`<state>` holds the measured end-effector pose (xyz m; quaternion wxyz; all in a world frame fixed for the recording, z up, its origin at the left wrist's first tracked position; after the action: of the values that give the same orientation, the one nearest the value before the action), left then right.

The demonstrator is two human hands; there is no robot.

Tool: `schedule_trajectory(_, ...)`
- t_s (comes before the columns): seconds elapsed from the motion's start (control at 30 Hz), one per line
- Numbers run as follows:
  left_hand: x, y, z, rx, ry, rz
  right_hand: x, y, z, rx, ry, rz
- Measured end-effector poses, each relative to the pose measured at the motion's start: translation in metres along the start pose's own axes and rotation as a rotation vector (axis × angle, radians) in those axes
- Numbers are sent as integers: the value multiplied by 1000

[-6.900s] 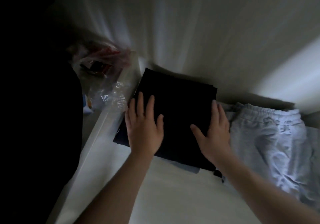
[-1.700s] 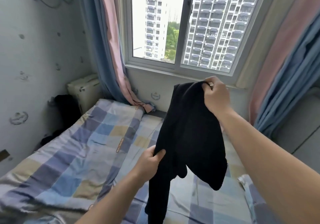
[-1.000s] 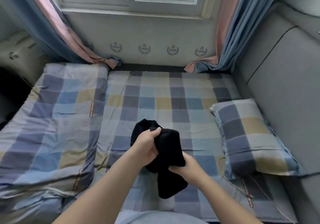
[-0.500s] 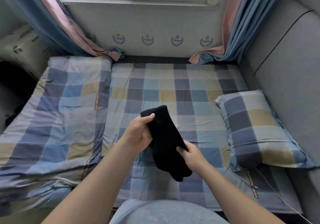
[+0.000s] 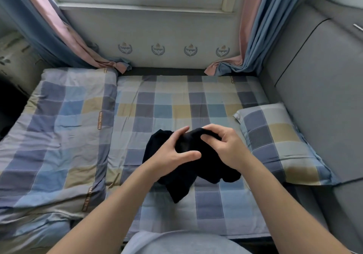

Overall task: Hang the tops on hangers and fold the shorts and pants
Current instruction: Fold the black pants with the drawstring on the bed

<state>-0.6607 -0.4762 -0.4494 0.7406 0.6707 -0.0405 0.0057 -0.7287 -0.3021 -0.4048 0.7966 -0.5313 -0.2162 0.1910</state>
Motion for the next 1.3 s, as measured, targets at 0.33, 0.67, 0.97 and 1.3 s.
schedule_trajectory(0.33,-12,40,-25,236,148,-113,5,-8,12,-377,22,-115)
schedule_trajectory(0.67,-40,103,-6,-160,323,-304,2,-6,-13,-594,-351,-357)
schedule_trajectory(0.97,-37,60,-13,277,147,-87,-1,-17,-6,-830,-48,-381)
schedule_trajectory(1.3,-6,-8,-63,-90,-102,-25,-41,-52,37,-850,157,-406)
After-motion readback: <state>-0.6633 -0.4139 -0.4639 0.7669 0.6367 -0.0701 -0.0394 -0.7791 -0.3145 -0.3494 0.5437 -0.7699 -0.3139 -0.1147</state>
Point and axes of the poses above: each hand's wrist, its own x-axis away from the middle knuckle, its own z-axis out of the back of the hand, y = z × x, the point moved 2 cm from there along -x, towards the middle knuckle, and after that the axes turned 12 degrees about -z, right-handed, at the moved point
